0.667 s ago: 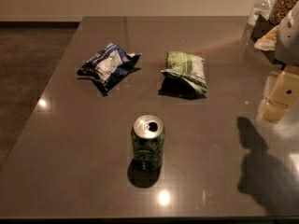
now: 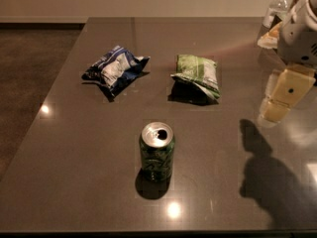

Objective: Move blue chip bag near green can

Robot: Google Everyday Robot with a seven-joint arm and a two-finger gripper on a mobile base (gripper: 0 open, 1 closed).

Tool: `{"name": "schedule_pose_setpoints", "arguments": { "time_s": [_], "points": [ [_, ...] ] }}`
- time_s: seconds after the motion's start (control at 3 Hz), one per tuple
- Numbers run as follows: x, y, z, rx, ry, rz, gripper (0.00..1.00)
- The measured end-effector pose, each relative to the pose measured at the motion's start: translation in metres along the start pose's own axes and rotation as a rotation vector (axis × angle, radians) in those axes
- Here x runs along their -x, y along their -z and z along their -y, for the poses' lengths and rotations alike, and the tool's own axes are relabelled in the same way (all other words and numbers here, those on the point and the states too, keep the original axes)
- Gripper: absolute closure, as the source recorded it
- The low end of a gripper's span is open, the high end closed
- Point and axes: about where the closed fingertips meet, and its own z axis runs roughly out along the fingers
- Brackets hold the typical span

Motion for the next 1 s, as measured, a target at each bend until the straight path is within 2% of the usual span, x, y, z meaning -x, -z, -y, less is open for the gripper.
{"name": "schedule_pose_setpoints", "arguments": {
  "time_s": [0.33, 0.67, 1.0],
  "points": [
    [0.039, -0.011, 0.021, -0.013, 0.064, 0.063, 0.0],
    [0.101, -0.032, 0.058, -0.045, 0.169, 0.121, 0.0],
    [0.139, -0.05, 0.081, -0.05, 0.237, 0.145, 0.0]
  ]
}}
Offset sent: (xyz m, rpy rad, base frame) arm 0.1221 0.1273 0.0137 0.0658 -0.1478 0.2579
